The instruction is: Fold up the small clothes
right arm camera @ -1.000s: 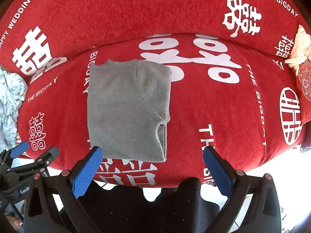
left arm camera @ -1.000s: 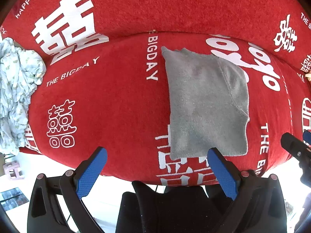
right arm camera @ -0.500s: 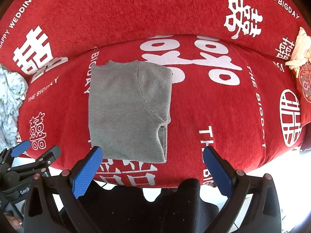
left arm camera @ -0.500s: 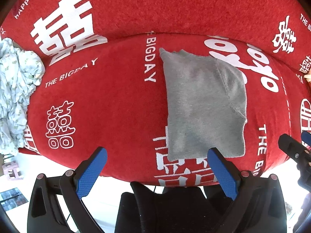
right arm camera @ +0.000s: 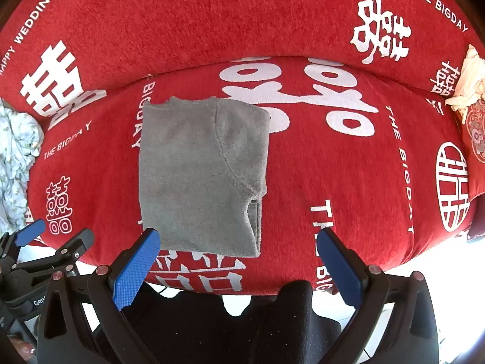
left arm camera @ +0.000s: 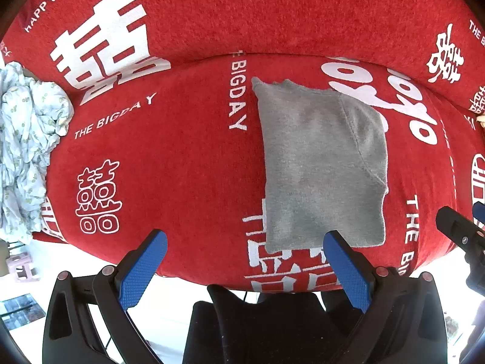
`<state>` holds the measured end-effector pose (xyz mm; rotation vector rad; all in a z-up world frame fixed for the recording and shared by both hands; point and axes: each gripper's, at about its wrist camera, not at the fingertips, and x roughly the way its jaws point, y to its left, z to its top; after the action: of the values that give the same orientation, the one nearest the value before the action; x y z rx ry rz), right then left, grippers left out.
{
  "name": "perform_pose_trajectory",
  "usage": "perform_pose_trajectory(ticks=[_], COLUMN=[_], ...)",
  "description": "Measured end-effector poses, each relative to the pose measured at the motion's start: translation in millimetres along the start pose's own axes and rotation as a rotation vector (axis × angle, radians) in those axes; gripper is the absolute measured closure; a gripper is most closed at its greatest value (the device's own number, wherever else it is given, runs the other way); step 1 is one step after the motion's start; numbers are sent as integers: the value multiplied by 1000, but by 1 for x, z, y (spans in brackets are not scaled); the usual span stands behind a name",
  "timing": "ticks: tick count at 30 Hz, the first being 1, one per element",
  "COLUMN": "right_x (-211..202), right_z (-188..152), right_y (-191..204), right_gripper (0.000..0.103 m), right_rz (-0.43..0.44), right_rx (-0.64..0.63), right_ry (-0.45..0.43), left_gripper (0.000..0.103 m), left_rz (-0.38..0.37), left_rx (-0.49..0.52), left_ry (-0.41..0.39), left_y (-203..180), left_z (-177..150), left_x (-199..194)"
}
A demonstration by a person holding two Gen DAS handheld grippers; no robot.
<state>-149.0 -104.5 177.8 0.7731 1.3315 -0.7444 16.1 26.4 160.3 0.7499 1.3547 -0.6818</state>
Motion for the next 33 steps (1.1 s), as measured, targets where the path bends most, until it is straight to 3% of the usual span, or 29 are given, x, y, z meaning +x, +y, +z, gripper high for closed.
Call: perform_pose_trajectory(ticks=[33], right_x=[1], right_z=[2], right_y=[3], right_gripper=[0], right_rz=[0], right_rx=[-14], right_ry=[3], left_gripper=[0], left_rz=[43], left_rx=[26], left_ry=[-40], left_y=[-4], left_z=[3], left_x=[-3])
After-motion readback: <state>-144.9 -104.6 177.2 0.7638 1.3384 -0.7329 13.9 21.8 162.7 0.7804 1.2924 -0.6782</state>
